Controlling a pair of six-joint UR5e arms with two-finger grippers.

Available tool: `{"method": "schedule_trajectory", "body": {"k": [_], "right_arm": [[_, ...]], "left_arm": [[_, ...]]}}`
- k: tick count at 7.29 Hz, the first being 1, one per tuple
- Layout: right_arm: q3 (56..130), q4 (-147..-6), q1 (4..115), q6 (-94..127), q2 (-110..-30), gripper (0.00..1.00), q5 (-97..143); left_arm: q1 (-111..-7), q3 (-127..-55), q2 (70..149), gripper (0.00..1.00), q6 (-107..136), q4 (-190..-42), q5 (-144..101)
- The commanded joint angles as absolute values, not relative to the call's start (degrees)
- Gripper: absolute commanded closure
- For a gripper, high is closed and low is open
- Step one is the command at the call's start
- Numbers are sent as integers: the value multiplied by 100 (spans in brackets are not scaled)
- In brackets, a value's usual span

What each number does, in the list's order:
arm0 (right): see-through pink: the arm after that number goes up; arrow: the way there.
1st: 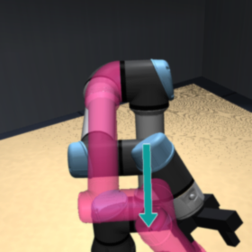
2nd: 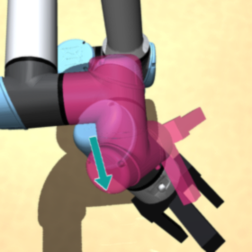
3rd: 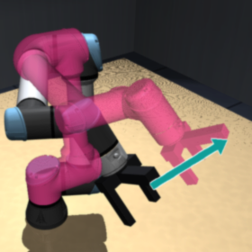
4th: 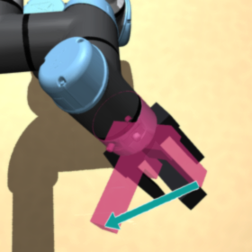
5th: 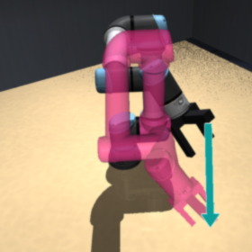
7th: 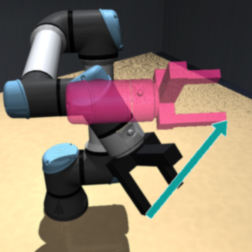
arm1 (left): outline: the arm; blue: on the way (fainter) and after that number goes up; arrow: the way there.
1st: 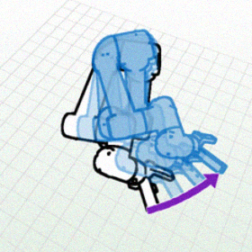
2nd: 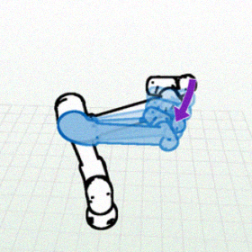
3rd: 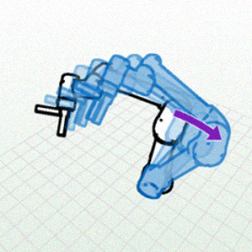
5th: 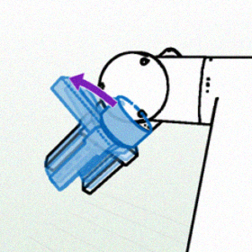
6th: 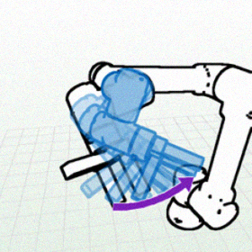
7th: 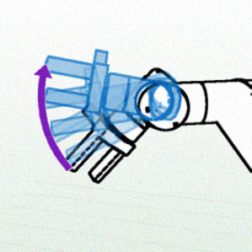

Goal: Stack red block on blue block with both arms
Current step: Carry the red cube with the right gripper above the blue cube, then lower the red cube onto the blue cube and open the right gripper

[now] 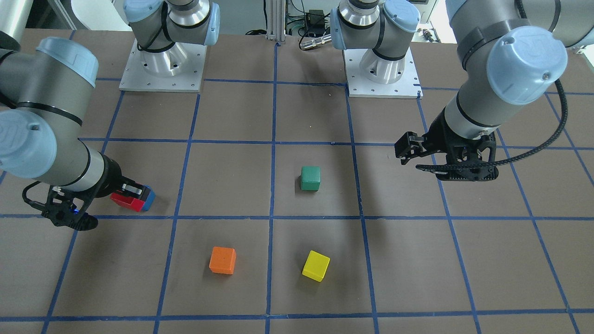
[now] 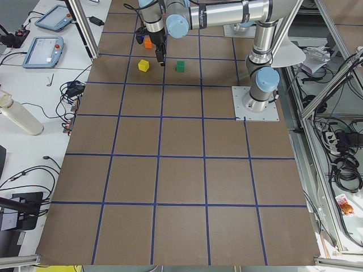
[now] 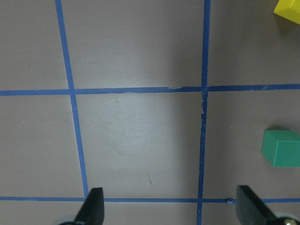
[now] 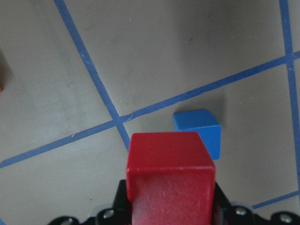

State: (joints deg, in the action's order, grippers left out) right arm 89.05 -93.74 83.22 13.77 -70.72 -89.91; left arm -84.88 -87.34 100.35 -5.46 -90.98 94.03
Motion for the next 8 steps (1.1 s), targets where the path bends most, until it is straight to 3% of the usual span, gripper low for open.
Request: {"method": "schedule_trajectory", "body": {"k": [1,8], "right_arm": [[9253,-9500,8227,1371,-7101,100,-9000],[10055,-10485,8024,1292,-7330,100,-9009]], "left_arm": [[-8517,-8885,10011,0,-536,-8869,9404],[-8517,-8903,10011,0,-536,-8877,9404]]}}
